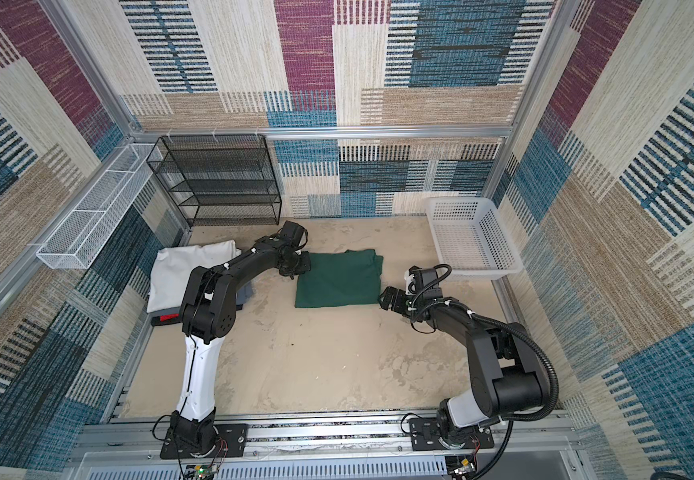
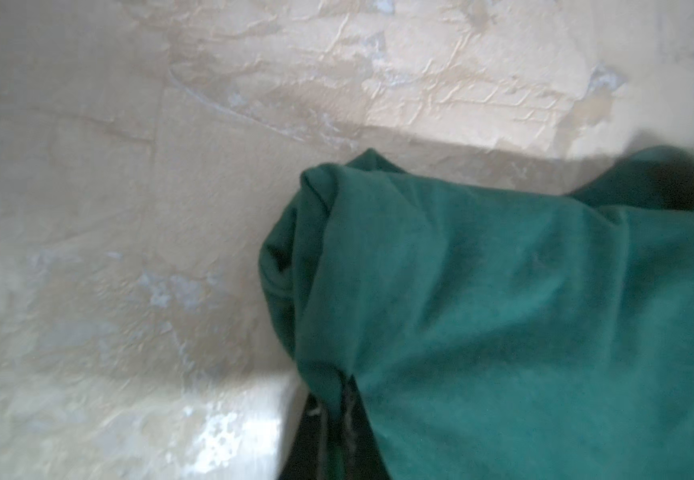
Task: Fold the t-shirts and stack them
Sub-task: 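Grasp the folded green shirt with the left gripper while the right gripper withdraws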
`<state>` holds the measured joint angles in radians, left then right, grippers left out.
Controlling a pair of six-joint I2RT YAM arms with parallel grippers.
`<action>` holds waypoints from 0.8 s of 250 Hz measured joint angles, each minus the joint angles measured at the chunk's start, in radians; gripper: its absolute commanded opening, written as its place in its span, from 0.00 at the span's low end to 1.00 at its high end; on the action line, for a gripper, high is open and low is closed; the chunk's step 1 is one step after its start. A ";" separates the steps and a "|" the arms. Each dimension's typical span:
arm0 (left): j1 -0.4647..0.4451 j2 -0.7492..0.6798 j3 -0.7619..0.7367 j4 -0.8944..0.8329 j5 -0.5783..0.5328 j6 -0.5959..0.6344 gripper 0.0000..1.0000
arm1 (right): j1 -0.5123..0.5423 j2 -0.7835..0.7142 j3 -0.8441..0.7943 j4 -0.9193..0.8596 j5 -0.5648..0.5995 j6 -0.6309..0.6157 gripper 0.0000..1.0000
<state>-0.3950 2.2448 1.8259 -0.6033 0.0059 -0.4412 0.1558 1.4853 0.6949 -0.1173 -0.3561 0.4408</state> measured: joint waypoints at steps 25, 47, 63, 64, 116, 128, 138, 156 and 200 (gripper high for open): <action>0.000 -0.039 0.034 -0.044 -0.005 0.027 0.00 | 0.000 -0.008 -0.014 0.017 -0.003 0.001 0.99; 0.000 -0.071 0.065 -0.080 -0.018 0.049 0.00 | 0.000 -0.014 -0.027 0.036 -0.011 0.005 0.99; 0.000 -0.090 0.082 -0.104 -0.030 0.062 0.00 | 0.000 -0.014 -0.034 0.049 -0.014 0.008 0.99; 0.000 -0.092 0.083 -0.106 -0.031 0.062 0.00 | 0.000 -0.014 -0.034 0.050 -0.015 0.008 0.99; 0.000 -0.140 0.117 -0.192 -0.072 0.105 0.00 | 0.000 -0.022 -0.040 0.061 -0.018 0.007 0.99; 0.002 -0.154 0.123 -0.210 -0.087 0.122 0.00 | 0.000 -0.028 -0.043 0.065 -0.019 0.007 0.99; 0.004 -0.163 0.133 -0.225 -0.101 0.134 0.00 | 0.000 -0.031 -0.045 0.070 -0.019 0.006 0.99; 0.006 -0.173 0.152 -0.246 -0.121 0.161 0.00 | 0.000 -0.032 -0.047 0.075 -0.025 0.003 0.99; 0.027 -0.204 0.172 -0.291 -0.174 0.209 0.00 | 0.000 -0.031 -0.047 0.080 -0.037 0.003 0.99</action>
<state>-0.3679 2.0403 1.9976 -0.8944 -0.1680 -0.2321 0.1555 1.4540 0.6479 -0.0372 -0.3931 0.4438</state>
